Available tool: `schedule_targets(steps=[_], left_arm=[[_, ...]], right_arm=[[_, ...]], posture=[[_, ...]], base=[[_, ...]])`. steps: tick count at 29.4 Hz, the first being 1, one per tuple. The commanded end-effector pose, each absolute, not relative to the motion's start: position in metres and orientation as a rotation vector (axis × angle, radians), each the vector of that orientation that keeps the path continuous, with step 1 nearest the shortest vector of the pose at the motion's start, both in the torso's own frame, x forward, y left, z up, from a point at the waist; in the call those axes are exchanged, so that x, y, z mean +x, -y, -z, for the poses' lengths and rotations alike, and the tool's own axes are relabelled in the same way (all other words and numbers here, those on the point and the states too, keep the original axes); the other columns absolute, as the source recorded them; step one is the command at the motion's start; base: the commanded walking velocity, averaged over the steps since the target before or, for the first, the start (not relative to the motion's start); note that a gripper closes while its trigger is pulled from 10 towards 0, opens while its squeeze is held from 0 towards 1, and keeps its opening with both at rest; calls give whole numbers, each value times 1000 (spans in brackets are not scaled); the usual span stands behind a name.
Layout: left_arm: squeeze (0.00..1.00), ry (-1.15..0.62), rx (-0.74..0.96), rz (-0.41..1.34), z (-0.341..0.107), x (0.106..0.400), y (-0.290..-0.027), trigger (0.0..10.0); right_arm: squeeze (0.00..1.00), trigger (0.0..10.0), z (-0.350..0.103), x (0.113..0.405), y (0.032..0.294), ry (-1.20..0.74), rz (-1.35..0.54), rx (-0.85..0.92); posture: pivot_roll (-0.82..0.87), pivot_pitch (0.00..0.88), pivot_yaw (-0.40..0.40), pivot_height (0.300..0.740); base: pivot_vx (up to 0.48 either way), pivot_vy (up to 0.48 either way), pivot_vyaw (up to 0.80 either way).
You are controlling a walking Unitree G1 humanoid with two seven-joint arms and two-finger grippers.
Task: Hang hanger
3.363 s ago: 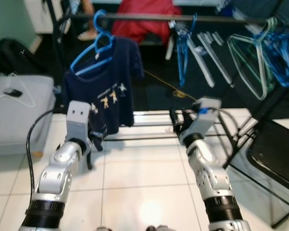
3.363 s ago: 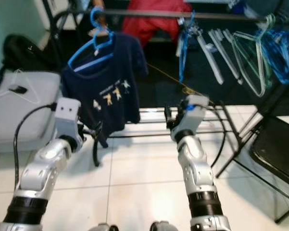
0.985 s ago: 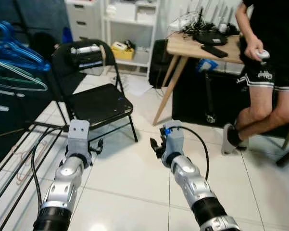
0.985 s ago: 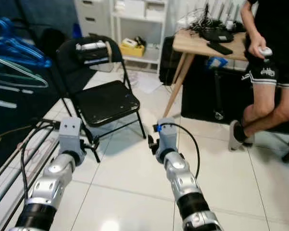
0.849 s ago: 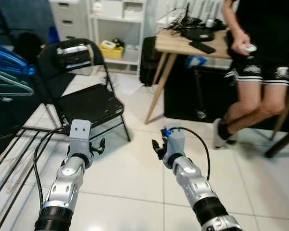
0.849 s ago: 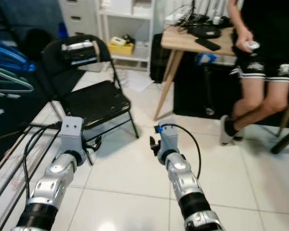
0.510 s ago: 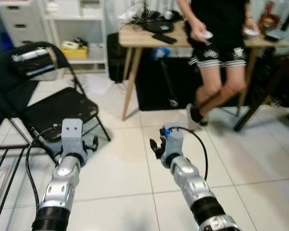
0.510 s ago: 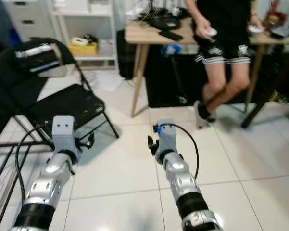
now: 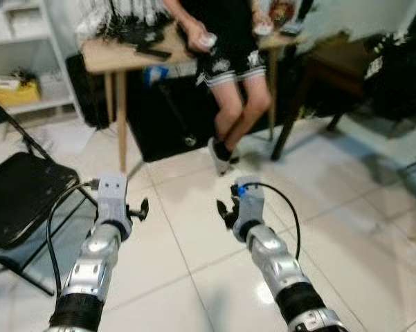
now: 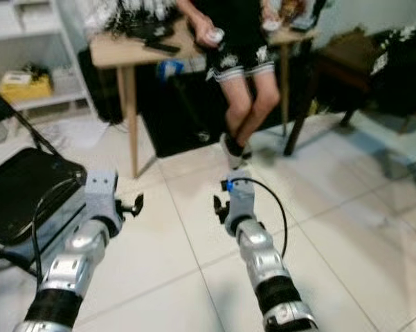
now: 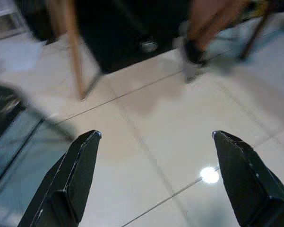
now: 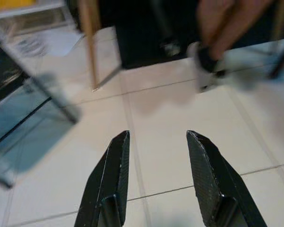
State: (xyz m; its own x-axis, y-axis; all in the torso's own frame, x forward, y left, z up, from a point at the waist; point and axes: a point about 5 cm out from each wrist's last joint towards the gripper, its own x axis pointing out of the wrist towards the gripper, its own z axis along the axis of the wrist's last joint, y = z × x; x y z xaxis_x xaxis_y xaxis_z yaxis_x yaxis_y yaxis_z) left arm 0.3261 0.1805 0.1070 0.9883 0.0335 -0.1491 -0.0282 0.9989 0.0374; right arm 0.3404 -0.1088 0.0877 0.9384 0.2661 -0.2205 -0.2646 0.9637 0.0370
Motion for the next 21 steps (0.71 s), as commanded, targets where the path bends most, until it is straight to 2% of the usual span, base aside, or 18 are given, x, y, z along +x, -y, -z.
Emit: schedule_targets(steps=[1, 3, 4, 6, 7, 9, 10, 11, 14, 15, 21], left_arm=[[0, -184, 42, -24, -99, 324, -182, 10000], [0, -182, 22, -44, -98, 323, -185, 10000], [0, -179, 19, -42, -98, 321, -185, 10000], [0, -176, 19, -38, -99, 320, -184, 10000], [0, -176, 31, -17, -100, 321, -181, 10000], [0, -163, 27, -23, -101, 324, -182, 10000], [0, -163, 27, -23, -101, 324, -182, 10000], [0, -153, -12, -75, -100, 321, -188, 10000], [0, -128, 28, -43, -105, 319, -183, 10000], [0, -128, 39, -29, -105, 321, -182, 10000], [0, -85, 20, -53, -109, 317, -185, 10000]], right_arm=[[0, 10000, -84, 339, 106, -241, -284, -10], [0, 10000, -81, 339, 109, -246, -266, 2], [0, 10000, -82, 338, 109, -242, -262, 9], [0, 10000, -83, 337, 109, -238, -262, 14], [0, 10000, -83, 337, 106, -241, -280, 2], [0, 10000, -81, 338, 107, -247, -278, -1], [0, 10000, -81, 338, 107, -247, -278, -1], [0, 10000, -80, 336, 111, -245, -248, 36], [0, 10000, -84, 336, 108, -227, -272, 30], [0, 10000, -83, 337, 108, -234, -274, 23], [0, 10000, -81, 336, 112, -234, -238, 44]], posture=[[34, 125, -29, 740], [38, 122, -32, 740], [34, 73, -20, 740], [32, 75, -20, 740], [31, 113, -24, 740], [38, 128, -30, 740], [38, 128, -30, 740], [36, 84, -20, 740], [32, 96, -21, 740], [39, 131, -28, 740], [42, 93, -23, 740]], base=[[0, 0, -800], [0, 0, -800], [0, 0, -800], [0, 0, -800], [0, 0, -800], [0, 0, -800], [0, 0, -800], [0, 0, -800], [0, 0, -800], [0, 0, -800], [0, 0, -800]])
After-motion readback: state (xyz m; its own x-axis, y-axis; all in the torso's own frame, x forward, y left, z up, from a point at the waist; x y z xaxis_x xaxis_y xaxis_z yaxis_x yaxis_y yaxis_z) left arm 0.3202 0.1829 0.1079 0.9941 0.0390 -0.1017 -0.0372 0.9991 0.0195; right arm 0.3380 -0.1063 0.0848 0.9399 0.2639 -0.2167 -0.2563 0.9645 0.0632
